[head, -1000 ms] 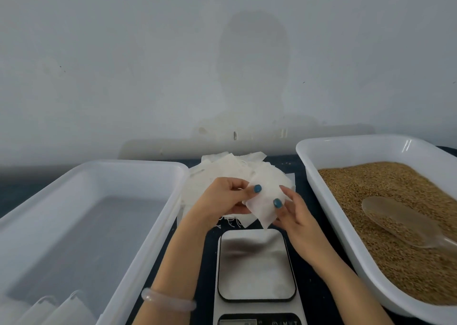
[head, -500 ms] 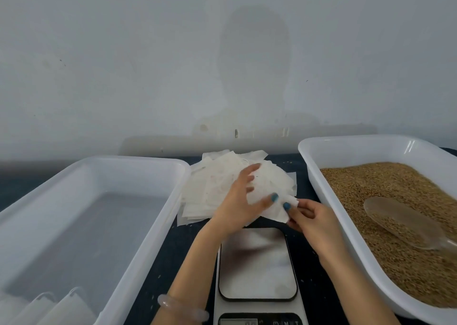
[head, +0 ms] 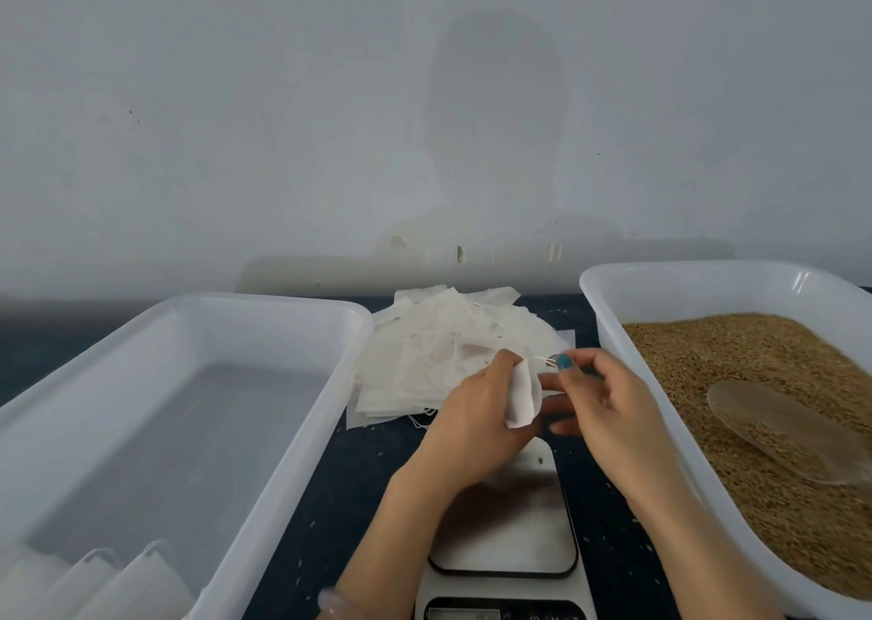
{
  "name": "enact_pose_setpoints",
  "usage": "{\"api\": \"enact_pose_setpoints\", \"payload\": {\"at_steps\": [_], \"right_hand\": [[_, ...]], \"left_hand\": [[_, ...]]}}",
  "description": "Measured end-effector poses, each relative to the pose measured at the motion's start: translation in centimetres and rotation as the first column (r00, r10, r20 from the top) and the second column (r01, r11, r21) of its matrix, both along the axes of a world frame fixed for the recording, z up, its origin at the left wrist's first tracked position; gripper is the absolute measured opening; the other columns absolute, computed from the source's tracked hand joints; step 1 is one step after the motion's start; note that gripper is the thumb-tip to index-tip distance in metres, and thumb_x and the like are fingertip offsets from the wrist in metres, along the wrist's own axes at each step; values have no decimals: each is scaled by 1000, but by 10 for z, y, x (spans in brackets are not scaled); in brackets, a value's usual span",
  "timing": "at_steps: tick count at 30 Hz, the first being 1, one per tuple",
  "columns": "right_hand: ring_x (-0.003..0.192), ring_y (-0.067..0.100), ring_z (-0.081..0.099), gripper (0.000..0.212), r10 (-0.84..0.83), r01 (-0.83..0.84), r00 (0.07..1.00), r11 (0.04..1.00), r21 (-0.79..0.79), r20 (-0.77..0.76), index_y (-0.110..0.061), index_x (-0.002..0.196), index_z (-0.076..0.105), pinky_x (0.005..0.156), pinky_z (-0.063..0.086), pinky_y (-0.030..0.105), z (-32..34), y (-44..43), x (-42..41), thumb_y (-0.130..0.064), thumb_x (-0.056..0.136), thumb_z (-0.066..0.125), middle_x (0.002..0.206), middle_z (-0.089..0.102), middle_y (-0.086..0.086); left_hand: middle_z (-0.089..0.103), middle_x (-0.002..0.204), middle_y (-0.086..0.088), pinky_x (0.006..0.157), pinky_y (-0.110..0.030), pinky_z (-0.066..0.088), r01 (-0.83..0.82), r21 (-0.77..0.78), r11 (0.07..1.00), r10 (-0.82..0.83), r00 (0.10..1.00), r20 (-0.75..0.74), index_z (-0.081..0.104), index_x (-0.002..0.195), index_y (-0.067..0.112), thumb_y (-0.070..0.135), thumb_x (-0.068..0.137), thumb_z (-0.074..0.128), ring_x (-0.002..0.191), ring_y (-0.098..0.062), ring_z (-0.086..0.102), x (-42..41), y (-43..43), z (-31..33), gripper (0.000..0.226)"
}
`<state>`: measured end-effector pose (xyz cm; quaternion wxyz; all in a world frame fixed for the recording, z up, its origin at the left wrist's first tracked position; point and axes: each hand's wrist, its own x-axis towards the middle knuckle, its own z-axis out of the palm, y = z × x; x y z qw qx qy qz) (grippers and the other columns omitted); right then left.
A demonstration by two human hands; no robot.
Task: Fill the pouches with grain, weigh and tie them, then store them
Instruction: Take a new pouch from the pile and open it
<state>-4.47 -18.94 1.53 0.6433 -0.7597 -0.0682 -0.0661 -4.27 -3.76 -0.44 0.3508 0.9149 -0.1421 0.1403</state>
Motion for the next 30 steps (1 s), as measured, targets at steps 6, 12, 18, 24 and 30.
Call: {"api": "enact_pose_setpoints", "payload": {"at_steps": [6,12,18,24,30], "right_hand": [[84,-1,62,16,46,141,931,871,-470,363,-41,89,67,58,49,16,24,-5,-26,-27,83,65,87,64,-27],[92,-10,53,22,248,9,924,746,-666,291,-47,104,61,69,42,14,34,-6,-32,-57,85,57,92,60,-29],[98,-3,61,28,158,100,866,874,-475,474,-33,99,67,88,38,4,44,-10,-38,-16,79,78,94,62,-17],[119,-20,41,32,324,40,799,813,-582,507,-39,115,59,114,25,18,50,-10,-47,-34,85,70,90,67,-26],[124,-8,41,89,435,95,775,637,-765,459,-44,147,33,123,2,30,57,-18,-51,-30,75,83,101,67,-35]], "left_hand": [[57,83,-1,61,-36,46,-80,-125,989,76,996,-40,36,99,22,30,90,66,71,-20,52,-11,-4,5,33],[63,80,-7,64,-48,51,-65,-132,989,70,997,32,44,104,11,12,86,62,72,-28,60,-20,-8,15,25],[62,84,5,64,-39,52,-87,-87,992,93,993,66,52,96,19,31,80,59,72,-18,60,-24,-12,20,21],[56,61,9,56,-31,46,86,-162,983,-96,994,-58,54,68,26,22,77,50,57,-8,52,-30,-13,24,11],[58,71,4,58,-22,46,157,-437,886,-222,969,-103,56,75,23,15,77,58,66,-6,55,-33,-10,27,9]]}}
